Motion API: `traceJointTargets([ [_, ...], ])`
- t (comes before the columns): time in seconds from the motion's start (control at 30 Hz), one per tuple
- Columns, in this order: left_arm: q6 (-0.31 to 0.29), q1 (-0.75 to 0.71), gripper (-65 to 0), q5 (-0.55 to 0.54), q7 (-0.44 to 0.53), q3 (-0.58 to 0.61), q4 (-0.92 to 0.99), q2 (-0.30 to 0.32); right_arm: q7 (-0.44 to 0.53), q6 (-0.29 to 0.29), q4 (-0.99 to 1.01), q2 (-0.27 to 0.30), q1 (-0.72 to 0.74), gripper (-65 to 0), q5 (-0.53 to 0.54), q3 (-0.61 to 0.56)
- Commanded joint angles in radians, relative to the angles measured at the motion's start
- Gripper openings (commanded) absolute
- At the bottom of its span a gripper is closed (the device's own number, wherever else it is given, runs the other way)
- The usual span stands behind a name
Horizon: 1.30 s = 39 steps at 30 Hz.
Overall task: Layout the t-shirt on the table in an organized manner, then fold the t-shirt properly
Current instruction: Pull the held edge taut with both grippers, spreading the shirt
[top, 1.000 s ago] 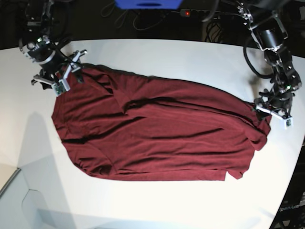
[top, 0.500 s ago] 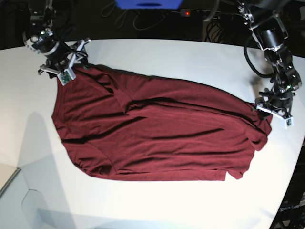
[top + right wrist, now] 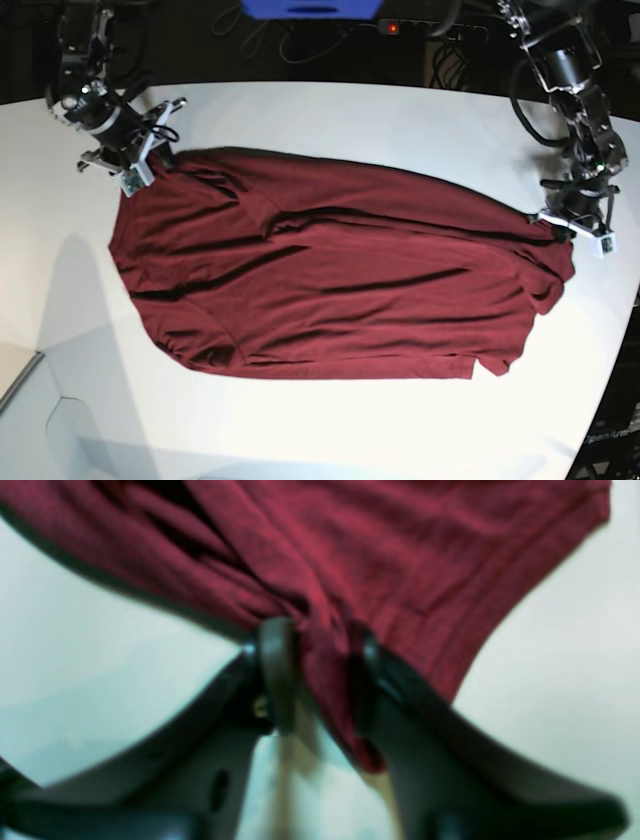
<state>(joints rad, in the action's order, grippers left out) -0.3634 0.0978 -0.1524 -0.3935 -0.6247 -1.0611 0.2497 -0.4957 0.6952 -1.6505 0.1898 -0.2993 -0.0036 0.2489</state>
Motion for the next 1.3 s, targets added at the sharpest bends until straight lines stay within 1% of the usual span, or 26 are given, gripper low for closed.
traceJointTargets([
  [0.0,0.002,0.015,-65.0,-0.005,0.018,-0.004,-0.015,0.018,0.021,0.003,-0.02,0.01,0.009,-54.0,0.007,0.005],
  [0.07,0.002,0.015,-63.5,-0.005,0.018,-0.004,-0.015,0.02,0.021,0.003,-0.023,0.023,0.01,-57.6,0.007,0.005],
  [0.13,0.002,0.015,-65.0,-0.005,0.02,-0.004,-0.015,0.02,0.021,0.003,-0.021,0.038,0.022,-58.9,0.007,0.003],
  [0.27,0.002,0.015,-64.9,-0.005,0.024,-0.004,-0.015,0.021,0.021,0.003,-0.021,0.047,0.03,-58.9,0.006,0.005],
  [0.37,0.002,0.015,-64.9,-0.005,0.026,-0.004,-0.015,0.021,0.021,0.003,-0.015,0.072,0.039,-58.7,0.006,0.002],
  [0.63,0.0,0.015,-64.9,-0.009,0.026,-0.005,-0.023,0.023,0.016,0.003,-0.014,0.076,0.03,-58.6,0.004,0.005],
  [0.7,0.0,0.015,-64.9,-0.009,0.02,-0.005,-0.026,0.023,0.018,0.003,-0.014,0.078,0.009,-58.6,0.004,0.005],
  [0.73,0.0,0.015,-64.9,-0.009,0.02,-0.005,-0.026,0.023,0.019,0.003,-0.017,0.078,0.001,-58.4,0.004,0.005],
  [0.87,0.0,-0.01,-64.9,-0.011,0.023,-0.005,-0.029,0.023,0.019,0.003,-0.015,0.078,-0.011,-54.0,0.004,0.005],
  [0.93,0.0,-0.023,-64.9,-0.011,0.02,-0.007,-0.054,0.023,0.019,0.003,-0.014,0.078,-0.016,-53.5,0.004,0.005],
  [1.07,0.0,-0.089,-64.9,-0.011,0.02,-0.007,-0.149,0.023,0.021,0.003,-0.03,0.078,-0.042,-54.1,0.004,0.005],
  [1.17,0.0,-0.12,-64.9,-0.011,0.018,-0.007,-0.196,0.023,0.021,0.003,-0.035,0.09,-0.047,-57.7,0.004,0.005],
  [1.27,0.0,-0.146,-64.9,-0.011,0.018,-0.008,-0.221,0.023,0.021,0.003,-0.035,0.093,-0.059,-58.6,0.004,0.005],
])
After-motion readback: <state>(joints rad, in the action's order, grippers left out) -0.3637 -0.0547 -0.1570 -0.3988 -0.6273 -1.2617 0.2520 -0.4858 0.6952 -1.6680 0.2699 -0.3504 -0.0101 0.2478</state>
